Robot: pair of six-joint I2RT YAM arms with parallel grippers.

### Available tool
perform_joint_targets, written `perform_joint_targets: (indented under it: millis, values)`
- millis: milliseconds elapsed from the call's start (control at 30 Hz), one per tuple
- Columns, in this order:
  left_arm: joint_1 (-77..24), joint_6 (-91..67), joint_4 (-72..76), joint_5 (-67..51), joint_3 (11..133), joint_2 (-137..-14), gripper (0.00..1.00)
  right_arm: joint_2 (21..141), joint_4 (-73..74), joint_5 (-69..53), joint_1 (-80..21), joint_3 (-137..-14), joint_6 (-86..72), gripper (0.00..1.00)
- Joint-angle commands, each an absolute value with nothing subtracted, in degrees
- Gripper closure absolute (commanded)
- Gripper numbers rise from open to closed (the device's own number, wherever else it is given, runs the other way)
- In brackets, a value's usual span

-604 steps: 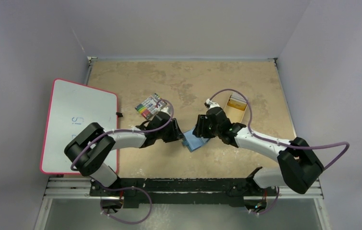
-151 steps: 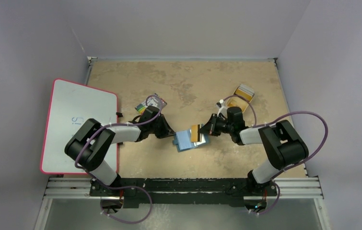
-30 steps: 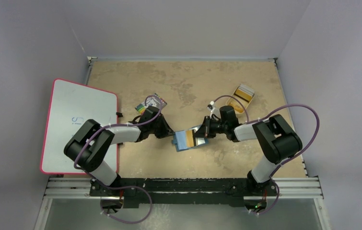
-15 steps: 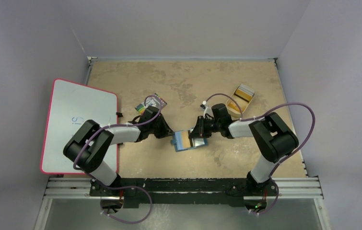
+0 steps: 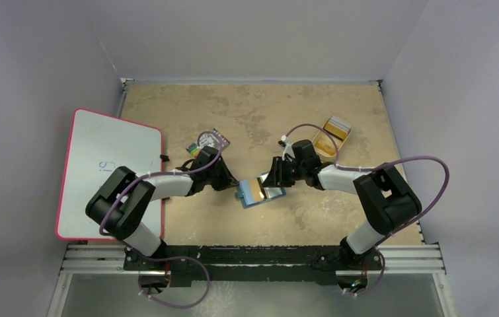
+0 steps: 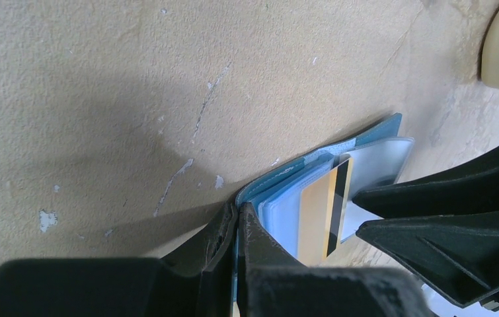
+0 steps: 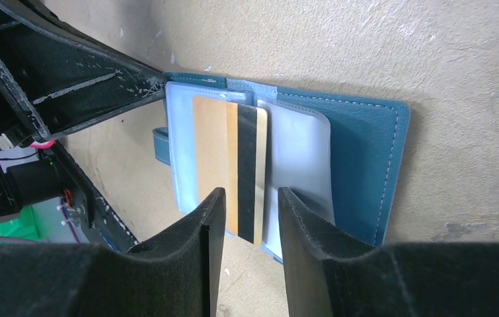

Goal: Put the credit cards into the card holder
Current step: Insert the credit card into the card holder.

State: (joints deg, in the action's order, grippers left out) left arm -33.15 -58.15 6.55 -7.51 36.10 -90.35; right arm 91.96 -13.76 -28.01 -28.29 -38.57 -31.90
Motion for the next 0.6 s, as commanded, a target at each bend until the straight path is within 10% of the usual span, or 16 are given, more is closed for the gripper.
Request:
perform_joint_targets:
  millis: [0, 567]
  values:
    - [-33.05, -57.73, 4.39, -5.02, 35.55, -89.38, 1.0, 91.2, -14.04, -27.12, -28.84, -39.43, -31.5, 0.62]
    - [-33.04, -55.78, 2.63, -4.69, 39.25, -91.61, 1.0, 94.07, -21.42, -29.32, -34.57, -39.79, -36.81, 0.8]
